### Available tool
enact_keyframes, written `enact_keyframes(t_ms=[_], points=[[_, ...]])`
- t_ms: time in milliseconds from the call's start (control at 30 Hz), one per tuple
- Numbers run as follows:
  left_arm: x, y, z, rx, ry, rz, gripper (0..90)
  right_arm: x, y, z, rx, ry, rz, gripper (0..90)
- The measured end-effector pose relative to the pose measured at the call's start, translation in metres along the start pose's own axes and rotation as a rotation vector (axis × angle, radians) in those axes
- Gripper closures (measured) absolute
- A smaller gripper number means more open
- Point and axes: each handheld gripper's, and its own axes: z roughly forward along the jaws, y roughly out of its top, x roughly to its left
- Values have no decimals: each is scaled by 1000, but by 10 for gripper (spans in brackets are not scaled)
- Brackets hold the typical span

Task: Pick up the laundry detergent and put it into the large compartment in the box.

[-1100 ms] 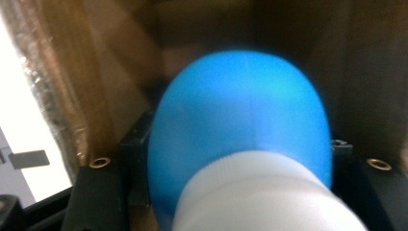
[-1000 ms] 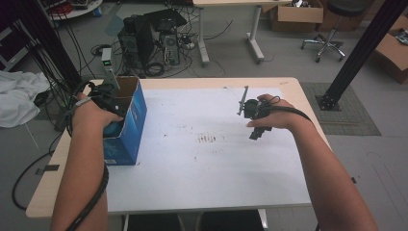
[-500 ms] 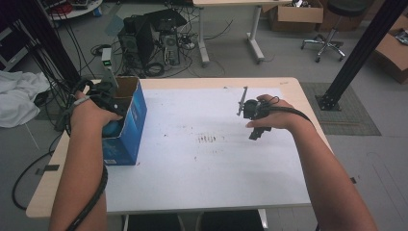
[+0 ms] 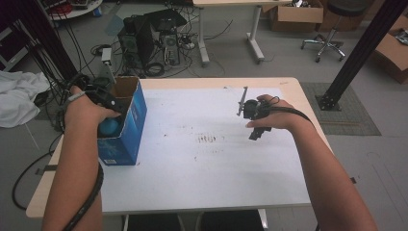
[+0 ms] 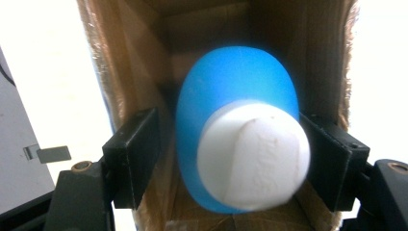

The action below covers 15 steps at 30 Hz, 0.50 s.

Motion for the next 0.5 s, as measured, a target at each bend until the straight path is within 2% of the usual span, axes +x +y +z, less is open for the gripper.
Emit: enact_keyframes(t_ms=[200,300,500], points=[[-2,-2,-8,-4,2,6,270,0,1,-1,1,-2,-5,159],[-3,-4,-12,-6,-10,10,248,1,0,-1,0,2,-5,159],[-7,-7,-23,7,-1,19,195,1,-2,-5,-8,1,-4,158]])
